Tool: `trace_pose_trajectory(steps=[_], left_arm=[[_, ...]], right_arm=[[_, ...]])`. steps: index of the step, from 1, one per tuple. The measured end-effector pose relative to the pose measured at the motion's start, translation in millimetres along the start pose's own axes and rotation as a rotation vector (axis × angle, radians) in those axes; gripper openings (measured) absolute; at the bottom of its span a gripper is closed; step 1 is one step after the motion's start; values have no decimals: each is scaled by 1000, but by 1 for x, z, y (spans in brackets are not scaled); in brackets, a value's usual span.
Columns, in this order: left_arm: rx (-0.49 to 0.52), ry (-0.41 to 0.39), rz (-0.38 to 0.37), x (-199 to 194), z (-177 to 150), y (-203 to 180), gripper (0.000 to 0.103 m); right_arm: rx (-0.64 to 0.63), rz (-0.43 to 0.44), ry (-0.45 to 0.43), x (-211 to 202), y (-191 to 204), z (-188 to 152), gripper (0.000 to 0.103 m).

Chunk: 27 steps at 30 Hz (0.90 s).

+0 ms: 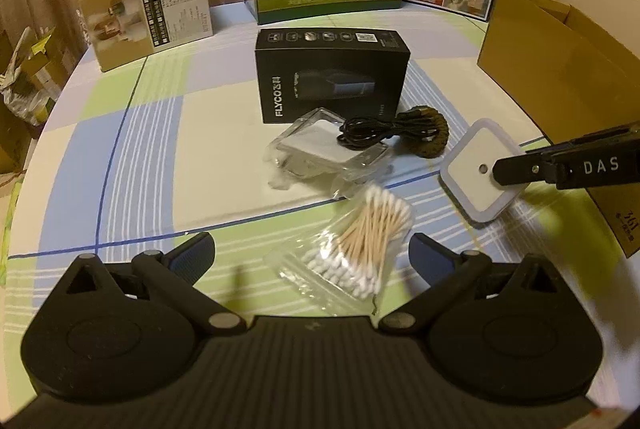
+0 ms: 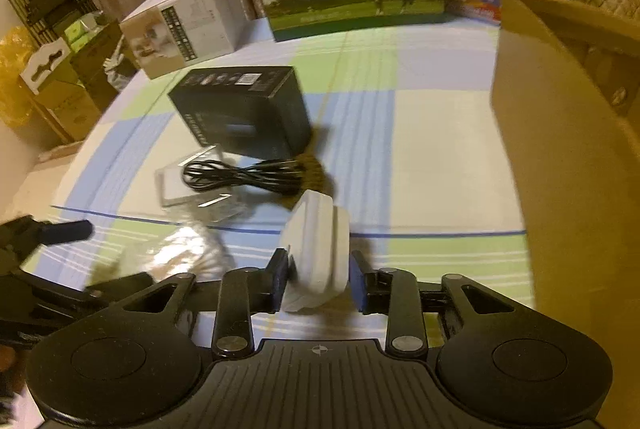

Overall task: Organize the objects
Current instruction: 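Lift the white device with right gripper while left gripper grasps the cotton swab bag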

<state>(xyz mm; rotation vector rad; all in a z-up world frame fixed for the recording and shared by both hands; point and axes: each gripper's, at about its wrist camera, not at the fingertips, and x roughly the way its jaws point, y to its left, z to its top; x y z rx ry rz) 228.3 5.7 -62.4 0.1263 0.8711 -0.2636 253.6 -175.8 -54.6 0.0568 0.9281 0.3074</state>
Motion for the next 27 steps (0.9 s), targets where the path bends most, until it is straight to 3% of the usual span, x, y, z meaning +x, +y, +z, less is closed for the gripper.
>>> trace_pose_trajectory(steps=[2, 8, 13, 27], left_arm=[[4, 1, 2, 1, 1, -1, 101], [8, 8, 12, 6, 1, 0, 101], [14, 8, 6, 9, 0, 2, 101], [55, 16, -3, 18, -1, 0, 100]], right_arm=[[-55, -55, -4, 2, 2, -3, 53], [-186, -75, -41, 3, 13, -10, 64], [-287, -94, -38, 13, 28, -15, 65], [-394, -129, -30, 32, 37, -23, 65]])
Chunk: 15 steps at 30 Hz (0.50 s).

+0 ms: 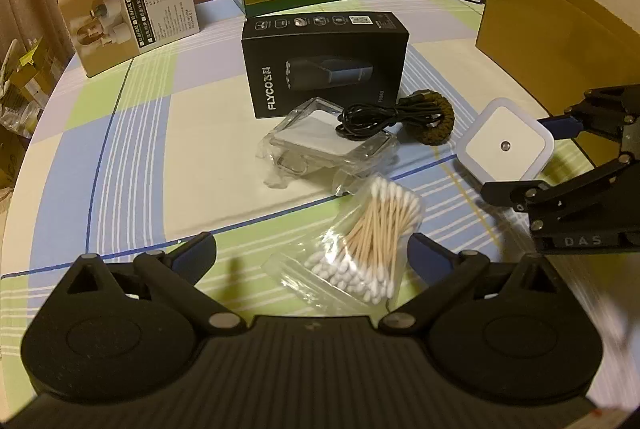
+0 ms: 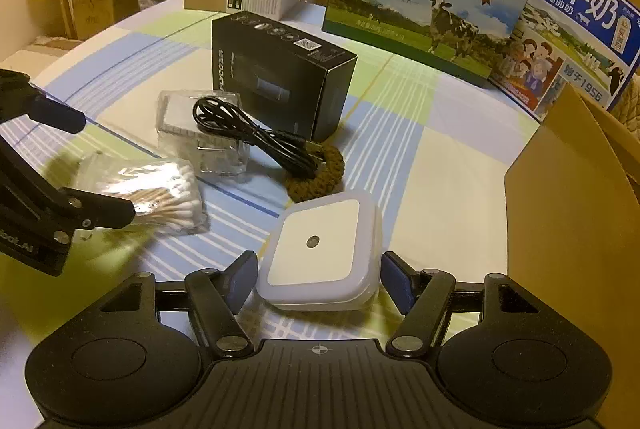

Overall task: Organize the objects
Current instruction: 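Lift the white device with right gripper while left gripper grasps the cotton swab bag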

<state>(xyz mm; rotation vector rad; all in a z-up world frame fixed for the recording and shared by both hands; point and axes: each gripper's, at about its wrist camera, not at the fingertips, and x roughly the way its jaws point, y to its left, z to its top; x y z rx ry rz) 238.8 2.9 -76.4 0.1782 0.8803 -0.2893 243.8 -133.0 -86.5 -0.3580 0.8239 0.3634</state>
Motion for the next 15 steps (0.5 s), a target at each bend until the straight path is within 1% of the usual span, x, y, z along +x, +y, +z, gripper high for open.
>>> trace_pose_trajectory(steps=[5, 7, 8, 9, 12, 14, 15], left_arm=[[14, -3, -4, 1, 0, -2, 99], [18, -11, -6, 2, 0, -3, 95], [21, -15, -10, 2, 0, -3, 95], [26, -21, -12, 3, 1, -4, 93], [43, -26, -25, 6, 3, -7, 87], [58, -25, -37, 8, 4, -10, 83], [71, -24, -43, 8, 4, -12, 79]], right_arm=[[9, 8, 6, 3, -3, -2, 63], [50, 3, -6, 0, -9, 2, 63], [71, -3, -15, -3, -12, 4, 52], [86, -3, -16, -5, -15, 6, 49], [134, 3, 1, -7, -23, 8, 49], [145, 6, 2, -7, -25, 9, 49], [159, 13, 3, -9, -27, 9, 49]])
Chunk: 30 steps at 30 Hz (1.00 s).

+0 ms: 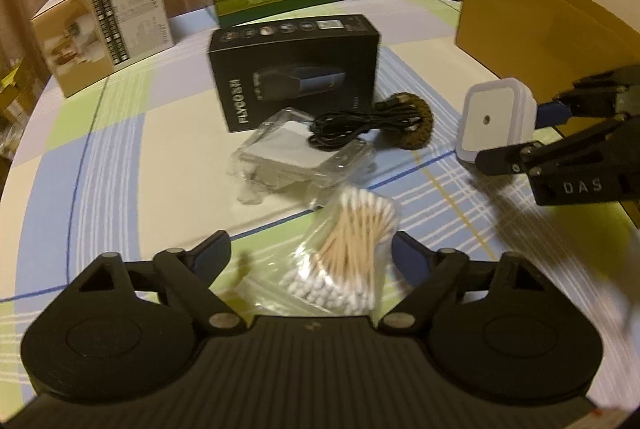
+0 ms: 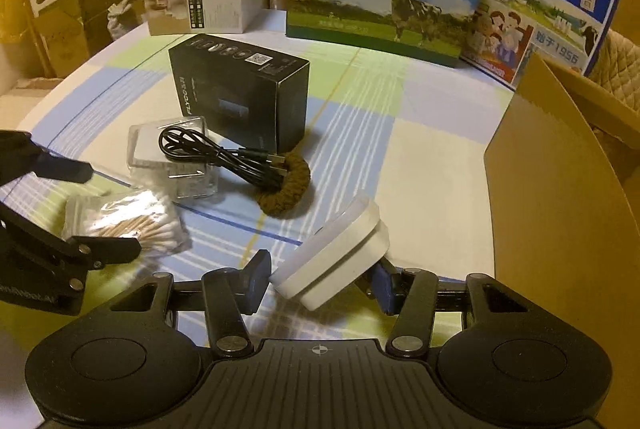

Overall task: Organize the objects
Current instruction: 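Lift the white device with right gripper while left gripper grasps the cotton swab bag, then carry the swab bag and white device over the cardboard box with both grippers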

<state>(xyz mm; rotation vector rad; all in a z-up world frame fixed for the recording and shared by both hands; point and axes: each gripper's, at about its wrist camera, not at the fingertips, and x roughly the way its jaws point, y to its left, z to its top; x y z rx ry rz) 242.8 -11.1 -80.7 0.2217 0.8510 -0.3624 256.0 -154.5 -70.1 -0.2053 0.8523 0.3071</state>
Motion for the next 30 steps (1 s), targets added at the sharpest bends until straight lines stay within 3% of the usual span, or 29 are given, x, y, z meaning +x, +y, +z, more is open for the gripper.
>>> trace_pose_trajectory(steps=[5, 7, 13, 18, 30], left_arm=[[68, 7, -26, 2, -1, -13, 63], [88, 19, -24, 4, -2, -17, 49], [86, 46, -48, 7, -3, -19, 27], [32, 53, -71, 4, 0, -15, 21], [-51, 44, -77, -4, 3, -7, 20]], right_arm=[[104, 56, 14, -3, -13, 1, 49], [113, 61, 16, -4, -15, 1, 49], [113, 67, 9, -5, -15, -1, 50], [134, 74, 13, -6, -19, -2, 50], [117, 88, 14, -14, -13, -2, 50]])
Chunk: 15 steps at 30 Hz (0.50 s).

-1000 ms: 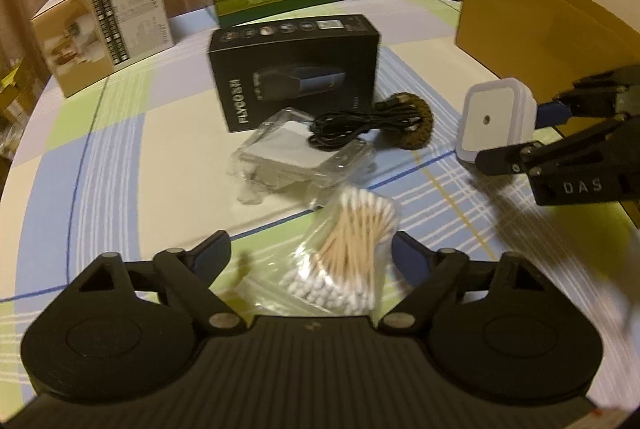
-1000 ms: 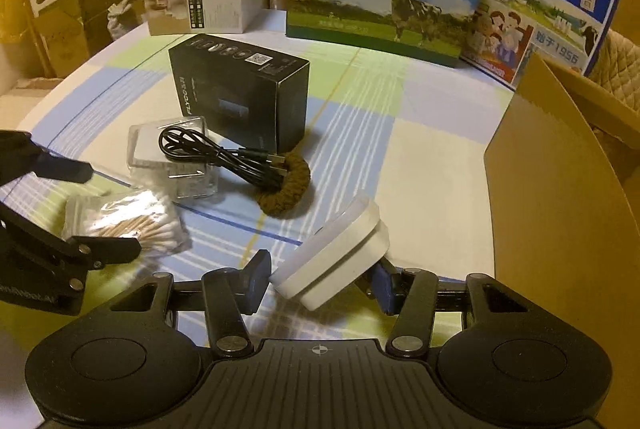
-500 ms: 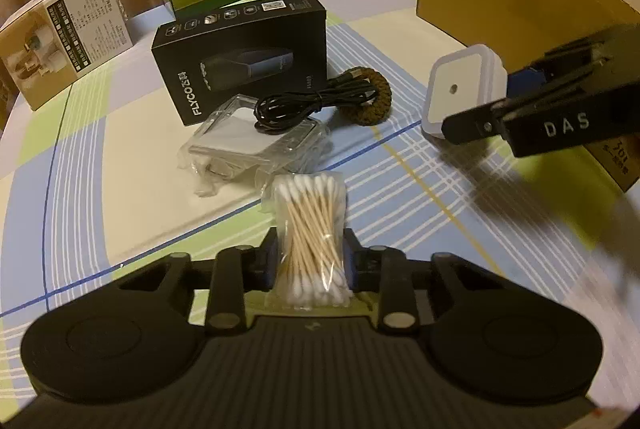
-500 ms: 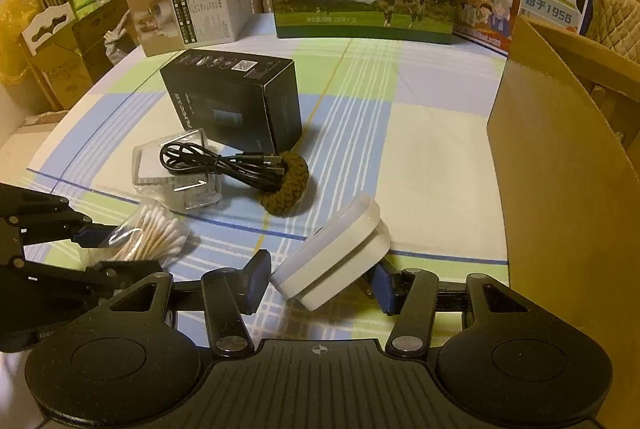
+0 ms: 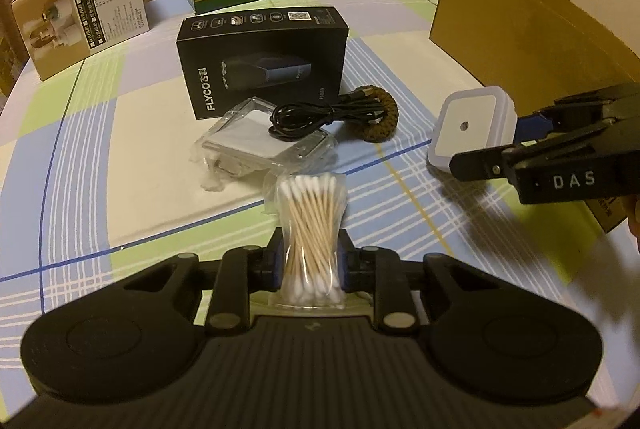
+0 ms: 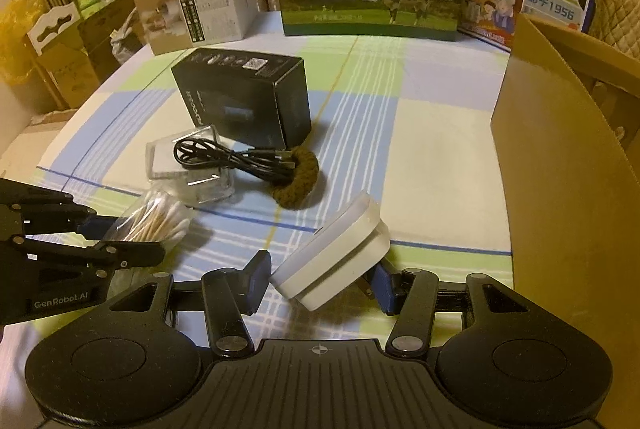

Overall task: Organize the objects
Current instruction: 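Carry the swab bag and white device over the cardboard box with both grippers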

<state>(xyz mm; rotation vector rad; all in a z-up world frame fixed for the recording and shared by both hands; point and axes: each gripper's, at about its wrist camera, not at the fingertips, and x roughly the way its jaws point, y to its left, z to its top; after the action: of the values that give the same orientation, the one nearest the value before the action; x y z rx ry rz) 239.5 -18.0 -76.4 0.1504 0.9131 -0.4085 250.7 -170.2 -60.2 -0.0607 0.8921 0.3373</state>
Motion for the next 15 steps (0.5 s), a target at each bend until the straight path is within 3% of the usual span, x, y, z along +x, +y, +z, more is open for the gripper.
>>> trace_pose_trajectory(steps=[15], left_arm=[[-137, -31, 11, -42, 6, -4, 20]], right_arm=[[-2, -11, -78, -38, 17, -2, 49]])
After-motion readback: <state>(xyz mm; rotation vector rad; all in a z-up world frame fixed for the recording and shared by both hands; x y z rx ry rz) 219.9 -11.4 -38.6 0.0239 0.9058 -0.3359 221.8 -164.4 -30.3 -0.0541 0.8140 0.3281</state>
